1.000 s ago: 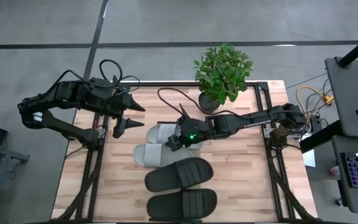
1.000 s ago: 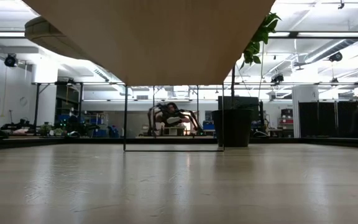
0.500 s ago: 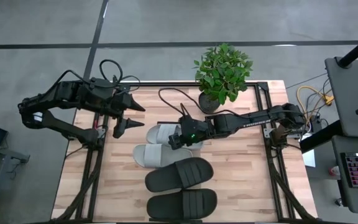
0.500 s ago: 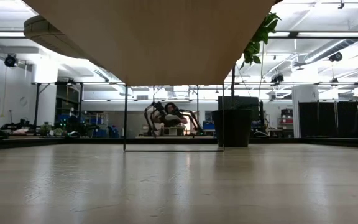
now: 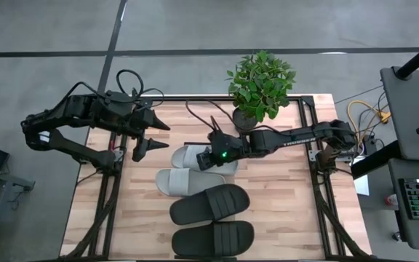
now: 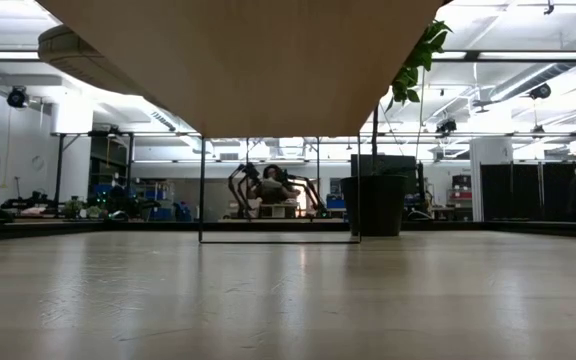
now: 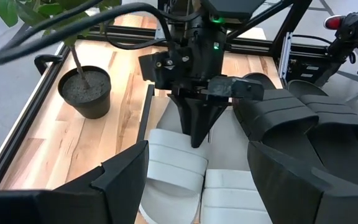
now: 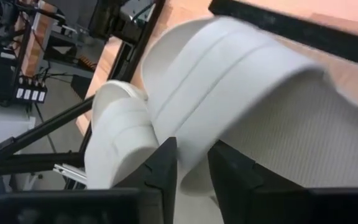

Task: Pick and place slides into the shelf
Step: Adjust the slippers on the shelf

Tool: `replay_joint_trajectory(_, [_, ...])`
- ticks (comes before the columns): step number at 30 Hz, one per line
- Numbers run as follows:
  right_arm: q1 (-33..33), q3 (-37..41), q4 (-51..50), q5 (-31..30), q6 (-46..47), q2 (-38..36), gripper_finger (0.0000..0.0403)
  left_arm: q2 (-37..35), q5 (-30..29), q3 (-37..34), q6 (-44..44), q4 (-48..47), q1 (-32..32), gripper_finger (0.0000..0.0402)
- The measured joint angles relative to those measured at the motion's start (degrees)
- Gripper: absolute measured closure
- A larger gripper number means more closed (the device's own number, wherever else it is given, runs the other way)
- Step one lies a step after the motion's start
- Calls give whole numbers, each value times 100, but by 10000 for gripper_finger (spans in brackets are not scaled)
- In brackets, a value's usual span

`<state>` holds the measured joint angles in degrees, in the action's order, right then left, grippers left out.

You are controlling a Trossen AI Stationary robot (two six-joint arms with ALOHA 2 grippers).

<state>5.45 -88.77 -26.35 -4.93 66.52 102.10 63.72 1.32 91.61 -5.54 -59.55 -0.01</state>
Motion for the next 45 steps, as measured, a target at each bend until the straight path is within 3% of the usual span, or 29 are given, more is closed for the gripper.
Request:
replay_joint_trajectory(19, [-113, -2, 407, 53, -255, 0, 390, 0, 0, 0, -4, 11, 0, 143])
replay_joint_trajectory(45, [-129, -4, 956, 41, -310, 27, 394, 1, 22, 0, -93, 33, -1, 143])
